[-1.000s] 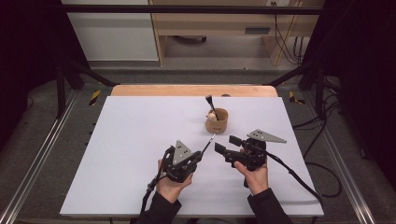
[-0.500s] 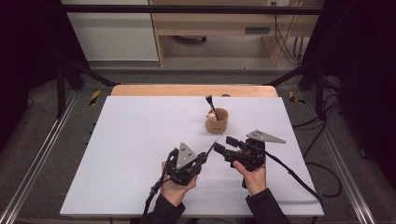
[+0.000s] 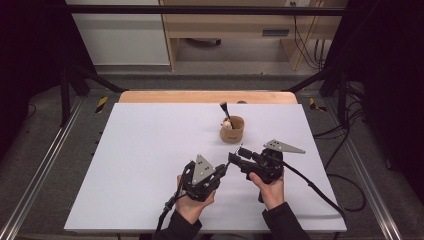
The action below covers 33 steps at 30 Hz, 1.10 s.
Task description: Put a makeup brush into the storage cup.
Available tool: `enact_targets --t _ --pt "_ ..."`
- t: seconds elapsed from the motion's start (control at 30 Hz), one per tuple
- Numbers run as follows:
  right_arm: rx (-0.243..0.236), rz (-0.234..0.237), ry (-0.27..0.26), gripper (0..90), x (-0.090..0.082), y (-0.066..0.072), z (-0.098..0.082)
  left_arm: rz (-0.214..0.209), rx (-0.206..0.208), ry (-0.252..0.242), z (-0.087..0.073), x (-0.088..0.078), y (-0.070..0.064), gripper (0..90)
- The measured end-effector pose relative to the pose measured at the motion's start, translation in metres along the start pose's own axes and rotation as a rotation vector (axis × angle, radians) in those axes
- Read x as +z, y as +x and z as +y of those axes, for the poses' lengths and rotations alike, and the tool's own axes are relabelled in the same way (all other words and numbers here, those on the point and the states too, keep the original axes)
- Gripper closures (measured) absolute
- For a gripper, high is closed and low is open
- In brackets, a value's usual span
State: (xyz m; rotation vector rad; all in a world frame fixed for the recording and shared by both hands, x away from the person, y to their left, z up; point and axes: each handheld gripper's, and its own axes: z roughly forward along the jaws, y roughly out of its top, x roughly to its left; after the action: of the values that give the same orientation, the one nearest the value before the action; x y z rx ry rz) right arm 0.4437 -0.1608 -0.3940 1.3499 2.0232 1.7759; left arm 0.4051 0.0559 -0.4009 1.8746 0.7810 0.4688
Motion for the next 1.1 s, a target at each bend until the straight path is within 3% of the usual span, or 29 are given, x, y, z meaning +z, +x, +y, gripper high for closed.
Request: enact_targets --t 0.33,0.7,1.1 --pt "0.016 0.030 0.005 59.9 -0.0002 -0.0001 0.0008 0.000 0.006 -0.009 0.0004 -0.0004 -0.0027 85.6" --pt "0.029 0.049 0.007 68.1 -0.0002 -0.0002 0.0012 -0.003 0.010 -0.020 0.0010 -0.0014 -0.0042 85.6" --pt "0.027 0.113 0.004 81.7 -0.0022 0.0018 0.0013 -0.009 0.015 -0.032 0.0015 -0.0025 -0.0058 85.5"
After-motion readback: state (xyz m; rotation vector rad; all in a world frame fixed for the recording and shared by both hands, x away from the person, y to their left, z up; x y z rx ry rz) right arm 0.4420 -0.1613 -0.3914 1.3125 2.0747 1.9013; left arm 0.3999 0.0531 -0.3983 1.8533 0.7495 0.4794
